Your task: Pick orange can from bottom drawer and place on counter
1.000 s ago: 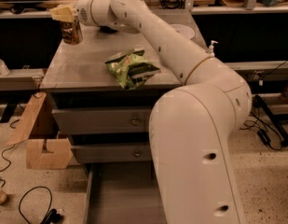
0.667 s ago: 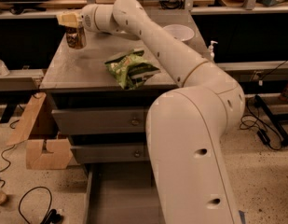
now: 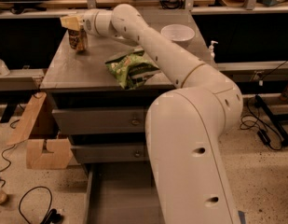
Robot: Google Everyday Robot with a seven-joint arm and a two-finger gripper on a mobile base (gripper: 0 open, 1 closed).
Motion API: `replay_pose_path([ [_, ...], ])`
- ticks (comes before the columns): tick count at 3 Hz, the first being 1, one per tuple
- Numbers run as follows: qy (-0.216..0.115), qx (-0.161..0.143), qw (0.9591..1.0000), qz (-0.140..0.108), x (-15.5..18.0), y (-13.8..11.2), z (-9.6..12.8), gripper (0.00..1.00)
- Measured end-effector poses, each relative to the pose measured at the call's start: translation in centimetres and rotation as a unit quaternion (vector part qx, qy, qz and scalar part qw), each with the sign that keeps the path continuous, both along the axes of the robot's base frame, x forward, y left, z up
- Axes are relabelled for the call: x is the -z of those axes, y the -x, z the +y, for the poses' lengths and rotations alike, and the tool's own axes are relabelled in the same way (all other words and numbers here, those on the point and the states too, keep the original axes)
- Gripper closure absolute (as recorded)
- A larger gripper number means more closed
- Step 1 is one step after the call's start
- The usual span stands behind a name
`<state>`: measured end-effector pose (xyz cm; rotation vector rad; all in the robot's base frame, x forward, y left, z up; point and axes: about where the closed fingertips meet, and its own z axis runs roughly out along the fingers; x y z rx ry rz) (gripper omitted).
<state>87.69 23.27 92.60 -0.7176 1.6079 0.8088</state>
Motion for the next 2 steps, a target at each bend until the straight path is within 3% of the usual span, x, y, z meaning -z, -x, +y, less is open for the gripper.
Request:
replay_pose_path([
  [2, 0.000, -0.004, 1.0000, 0.002, 0.26, 0.17, 0.61, 0.36],
])
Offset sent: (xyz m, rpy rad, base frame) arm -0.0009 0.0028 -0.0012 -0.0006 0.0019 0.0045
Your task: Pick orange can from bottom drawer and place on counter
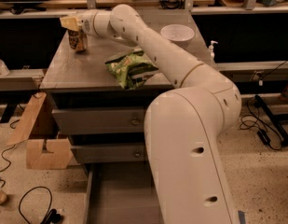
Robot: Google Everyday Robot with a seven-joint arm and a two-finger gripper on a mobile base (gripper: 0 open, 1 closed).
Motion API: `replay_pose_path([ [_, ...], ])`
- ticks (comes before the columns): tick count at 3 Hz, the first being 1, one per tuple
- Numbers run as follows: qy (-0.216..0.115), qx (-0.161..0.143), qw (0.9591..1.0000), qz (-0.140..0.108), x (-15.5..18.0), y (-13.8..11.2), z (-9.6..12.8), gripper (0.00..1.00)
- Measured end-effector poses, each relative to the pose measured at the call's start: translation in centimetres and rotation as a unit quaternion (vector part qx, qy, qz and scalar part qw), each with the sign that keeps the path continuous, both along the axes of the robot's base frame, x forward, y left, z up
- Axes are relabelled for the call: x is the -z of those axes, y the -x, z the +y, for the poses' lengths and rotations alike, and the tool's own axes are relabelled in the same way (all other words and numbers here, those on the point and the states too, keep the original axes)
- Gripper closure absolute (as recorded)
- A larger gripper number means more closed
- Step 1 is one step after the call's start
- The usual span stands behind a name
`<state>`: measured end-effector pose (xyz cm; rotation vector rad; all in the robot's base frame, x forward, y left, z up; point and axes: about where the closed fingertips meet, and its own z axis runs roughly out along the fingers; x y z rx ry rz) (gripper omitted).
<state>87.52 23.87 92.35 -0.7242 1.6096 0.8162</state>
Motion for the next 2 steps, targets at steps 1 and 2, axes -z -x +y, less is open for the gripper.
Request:
replay_pose_path([
  [1, 0.000, -0.002, 1.0000, 0.001, 0.13, 0.07, 0.30, 0.12],
  [2, 0.000, -0.003, 1.0000, 0.002, 0.22, 0.13, 0.54, 0.00],
])
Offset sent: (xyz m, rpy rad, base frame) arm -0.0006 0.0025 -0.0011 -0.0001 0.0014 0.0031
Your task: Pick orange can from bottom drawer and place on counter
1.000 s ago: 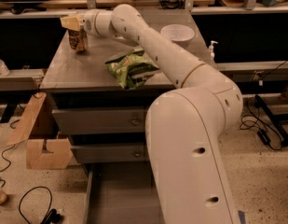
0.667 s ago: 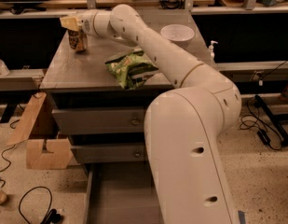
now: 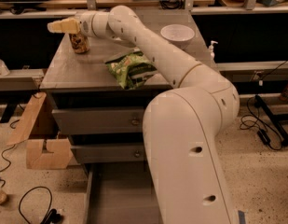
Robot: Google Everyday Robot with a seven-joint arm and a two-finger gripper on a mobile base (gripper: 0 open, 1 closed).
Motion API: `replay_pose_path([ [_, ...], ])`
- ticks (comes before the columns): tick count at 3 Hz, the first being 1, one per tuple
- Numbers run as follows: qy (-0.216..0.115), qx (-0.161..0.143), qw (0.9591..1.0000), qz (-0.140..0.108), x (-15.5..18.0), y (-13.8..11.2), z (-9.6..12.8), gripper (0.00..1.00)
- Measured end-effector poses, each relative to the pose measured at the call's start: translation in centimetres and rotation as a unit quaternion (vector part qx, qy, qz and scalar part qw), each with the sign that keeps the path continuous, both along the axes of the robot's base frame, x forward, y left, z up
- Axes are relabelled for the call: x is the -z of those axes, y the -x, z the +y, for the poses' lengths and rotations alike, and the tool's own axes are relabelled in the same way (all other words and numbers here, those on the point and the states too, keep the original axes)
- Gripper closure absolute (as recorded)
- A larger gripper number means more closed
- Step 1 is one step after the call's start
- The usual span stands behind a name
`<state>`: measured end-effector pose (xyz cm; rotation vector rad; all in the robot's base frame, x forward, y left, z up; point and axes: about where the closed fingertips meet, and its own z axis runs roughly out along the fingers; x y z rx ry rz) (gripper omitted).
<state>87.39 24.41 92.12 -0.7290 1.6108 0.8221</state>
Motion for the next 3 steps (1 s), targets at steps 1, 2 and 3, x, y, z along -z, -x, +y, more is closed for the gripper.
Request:
replay_pose_path([
  [1, 0.000, 0.000, 1.0000, 0.000, 0.0, 0.0, 0.0, 0.00],
  [2, 0.025, -0.004, 0.9997, 0.004, -2.1, 0.6, -1.7, 0.00],
  [3, 0.083, -0.007, 0.9965, 0.005, -6.1, 3.2, -6.0, 0.00],
])
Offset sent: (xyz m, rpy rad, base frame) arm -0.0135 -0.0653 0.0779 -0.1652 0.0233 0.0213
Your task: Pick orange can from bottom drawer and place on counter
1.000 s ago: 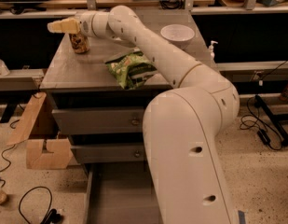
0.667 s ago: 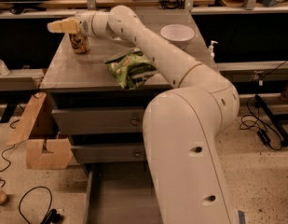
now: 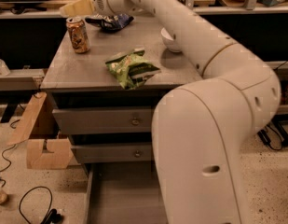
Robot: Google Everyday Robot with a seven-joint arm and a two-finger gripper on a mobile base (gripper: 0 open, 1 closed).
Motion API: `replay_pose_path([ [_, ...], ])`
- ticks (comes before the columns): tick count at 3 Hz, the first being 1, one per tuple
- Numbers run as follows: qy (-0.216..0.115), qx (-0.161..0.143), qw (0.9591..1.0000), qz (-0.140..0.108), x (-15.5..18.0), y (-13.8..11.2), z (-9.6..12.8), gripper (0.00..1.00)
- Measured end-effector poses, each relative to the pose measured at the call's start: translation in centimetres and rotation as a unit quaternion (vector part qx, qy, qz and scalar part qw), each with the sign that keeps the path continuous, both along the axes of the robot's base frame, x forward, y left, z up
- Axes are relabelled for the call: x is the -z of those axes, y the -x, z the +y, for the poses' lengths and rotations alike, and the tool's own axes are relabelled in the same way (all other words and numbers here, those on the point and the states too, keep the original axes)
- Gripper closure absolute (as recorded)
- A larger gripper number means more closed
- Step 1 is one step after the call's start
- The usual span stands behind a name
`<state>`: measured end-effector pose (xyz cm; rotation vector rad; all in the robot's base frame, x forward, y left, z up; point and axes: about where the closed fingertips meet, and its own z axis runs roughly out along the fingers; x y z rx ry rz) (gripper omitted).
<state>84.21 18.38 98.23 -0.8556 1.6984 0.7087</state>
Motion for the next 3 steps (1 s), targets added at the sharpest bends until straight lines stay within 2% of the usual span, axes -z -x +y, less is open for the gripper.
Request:
replay_pose_path([
  [1, 0.053, 0.016, 0.9982, -0.023, -5.3, 4.2, -4.7, 0.00],
  [2, 0.089, 0.056, 0.9933, -0.049, -9.0, 8.2, -8.7, 0.00],
  [3, 0.086, 0.133, 0.9814, -0.108, -14.8, 13.6, -12.9, 0.00],
])
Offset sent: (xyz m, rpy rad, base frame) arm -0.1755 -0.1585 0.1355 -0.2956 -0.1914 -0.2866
